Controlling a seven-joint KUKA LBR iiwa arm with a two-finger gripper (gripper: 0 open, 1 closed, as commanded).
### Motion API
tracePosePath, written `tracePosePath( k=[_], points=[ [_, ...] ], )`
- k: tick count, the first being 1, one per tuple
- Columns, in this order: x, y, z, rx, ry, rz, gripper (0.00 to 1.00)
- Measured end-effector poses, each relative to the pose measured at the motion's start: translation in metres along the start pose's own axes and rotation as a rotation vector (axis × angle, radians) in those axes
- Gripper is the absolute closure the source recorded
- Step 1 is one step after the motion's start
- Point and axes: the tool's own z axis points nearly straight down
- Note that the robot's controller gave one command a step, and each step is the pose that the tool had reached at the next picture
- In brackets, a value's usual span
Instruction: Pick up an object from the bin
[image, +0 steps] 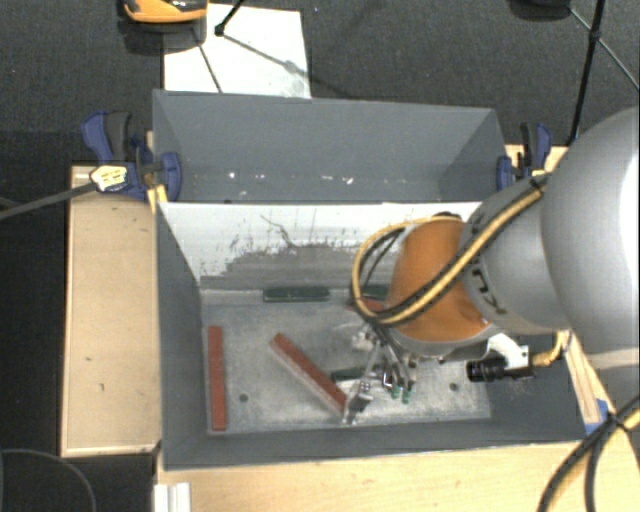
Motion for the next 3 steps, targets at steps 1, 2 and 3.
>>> tracePosePath(
  k=[1, 2, 3],
  points=[
    [0.021, 0.0663, 0.0037, -0.008, -0.026, -0.165, 1.0],
    [0.021, 0.0663, 0.0037, -0.008, -0.026, -0.165, 1.0],
    [0.0226, 0.0652, 0.0, -0.005, -0.02, -0.166, 1.0]
  ],
)
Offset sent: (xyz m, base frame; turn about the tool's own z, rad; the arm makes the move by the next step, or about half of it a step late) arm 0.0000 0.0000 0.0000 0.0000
